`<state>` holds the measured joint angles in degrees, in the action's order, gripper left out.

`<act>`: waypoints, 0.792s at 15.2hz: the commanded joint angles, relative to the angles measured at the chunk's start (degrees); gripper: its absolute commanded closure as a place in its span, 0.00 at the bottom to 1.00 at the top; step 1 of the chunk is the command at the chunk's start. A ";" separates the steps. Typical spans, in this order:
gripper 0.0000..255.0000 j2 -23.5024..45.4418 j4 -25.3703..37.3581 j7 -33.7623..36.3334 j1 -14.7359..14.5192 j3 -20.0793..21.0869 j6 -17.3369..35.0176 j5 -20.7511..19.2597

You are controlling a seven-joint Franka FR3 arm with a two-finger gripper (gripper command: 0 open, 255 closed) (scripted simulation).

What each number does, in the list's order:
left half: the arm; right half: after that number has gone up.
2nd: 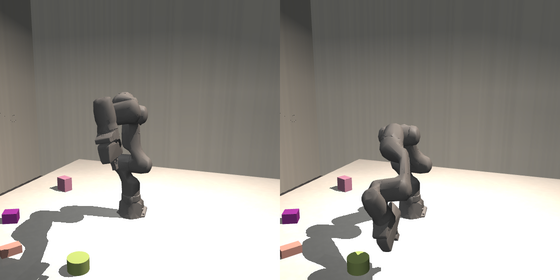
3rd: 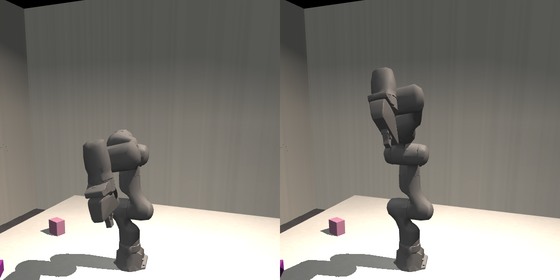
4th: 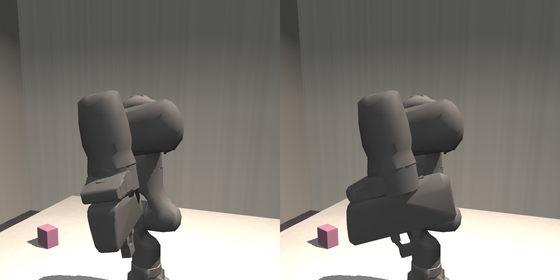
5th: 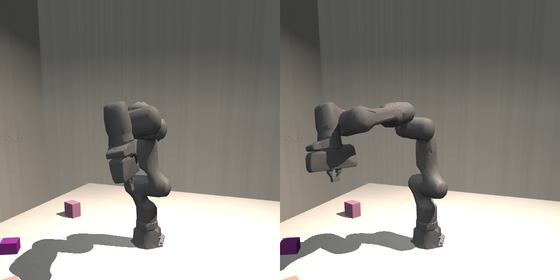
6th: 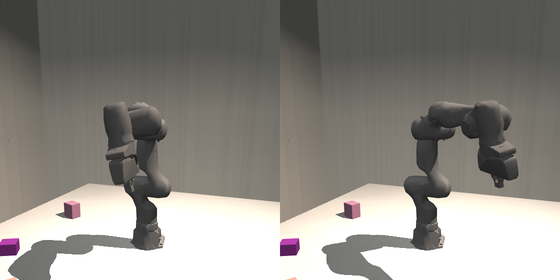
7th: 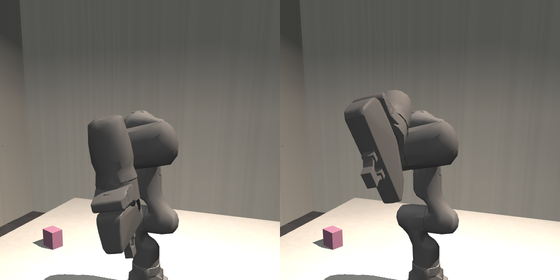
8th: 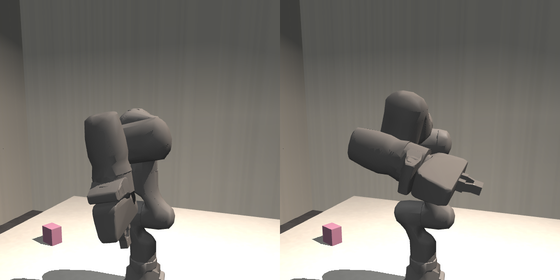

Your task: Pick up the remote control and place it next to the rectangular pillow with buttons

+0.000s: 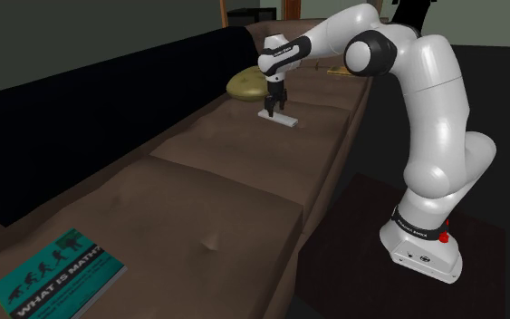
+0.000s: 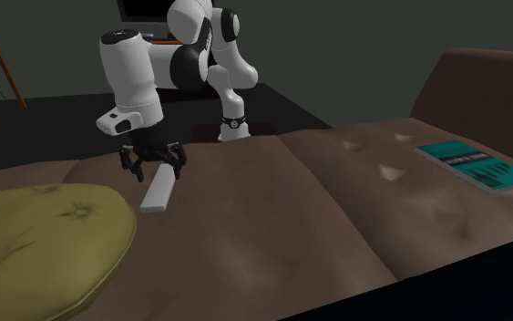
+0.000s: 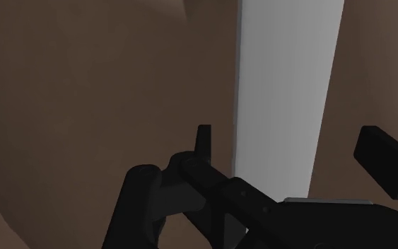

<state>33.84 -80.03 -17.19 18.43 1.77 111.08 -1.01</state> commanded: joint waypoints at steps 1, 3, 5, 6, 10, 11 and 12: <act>0.00 -0.41 1.29 -0.02 0.00 0.01 -1.70 0.02; 0.00 -0.98 4.25 -0.04 -0.02 0.03 -5.23 0.04; 0.00 -1.11 5.57 -0.05 -0.03 0.03 -6.68 0.05; 0.00 -1.12 5.55 -0.05 -0.03 0.03 -6.67 0.05; 0.00 -1.11 5.57 -0.05 -0.03 0.03 -6.68 0.05; 0.00 -1.11 5.57 -0.05 -0.03 0.03 -6.68 0.05; 0.00 -1.11 5.57 -0.05 -0.03 0.03 -6.68 0.05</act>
